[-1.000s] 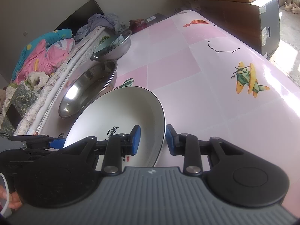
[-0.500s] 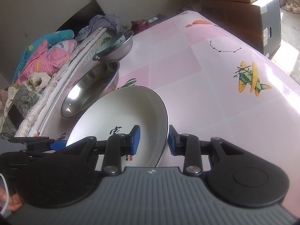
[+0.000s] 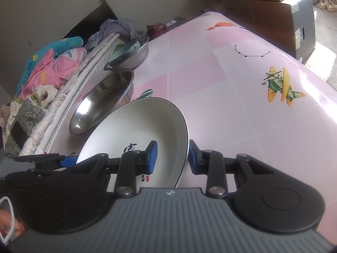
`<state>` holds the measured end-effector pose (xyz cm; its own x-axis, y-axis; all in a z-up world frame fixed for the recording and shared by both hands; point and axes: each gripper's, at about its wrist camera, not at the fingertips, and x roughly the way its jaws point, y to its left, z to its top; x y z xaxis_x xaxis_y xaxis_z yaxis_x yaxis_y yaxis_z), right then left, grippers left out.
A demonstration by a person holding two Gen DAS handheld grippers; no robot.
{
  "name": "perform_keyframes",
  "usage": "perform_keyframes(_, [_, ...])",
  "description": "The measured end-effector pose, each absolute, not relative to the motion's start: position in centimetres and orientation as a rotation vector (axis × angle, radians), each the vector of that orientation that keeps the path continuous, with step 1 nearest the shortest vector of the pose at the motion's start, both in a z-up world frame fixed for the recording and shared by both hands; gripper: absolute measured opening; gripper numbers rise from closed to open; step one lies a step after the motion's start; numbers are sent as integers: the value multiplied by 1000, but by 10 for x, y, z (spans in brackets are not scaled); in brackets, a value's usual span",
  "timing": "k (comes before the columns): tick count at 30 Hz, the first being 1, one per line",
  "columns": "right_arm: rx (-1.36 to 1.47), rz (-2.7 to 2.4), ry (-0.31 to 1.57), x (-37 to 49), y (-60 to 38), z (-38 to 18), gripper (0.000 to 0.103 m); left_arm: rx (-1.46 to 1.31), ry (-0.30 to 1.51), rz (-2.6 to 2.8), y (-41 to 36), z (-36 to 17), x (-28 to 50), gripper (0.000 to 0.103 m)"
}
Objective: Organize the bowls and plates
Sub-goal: 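Hold the white plate rim with both grippers and carry it toward the stainless plates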
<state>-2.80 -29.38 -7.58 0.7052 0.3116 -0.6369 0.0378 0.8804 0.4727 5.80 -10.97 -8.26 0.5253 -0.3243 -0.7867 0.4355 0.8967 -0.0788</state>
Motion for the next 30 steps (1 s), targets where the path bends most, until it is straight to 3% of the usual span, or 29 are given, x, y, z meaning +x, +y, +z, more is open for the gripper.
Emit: perform_keyframes(30, [491, 115, 784, -34, -294, -66, 32, 111, 898, -462, -109, -77, 51, 54])
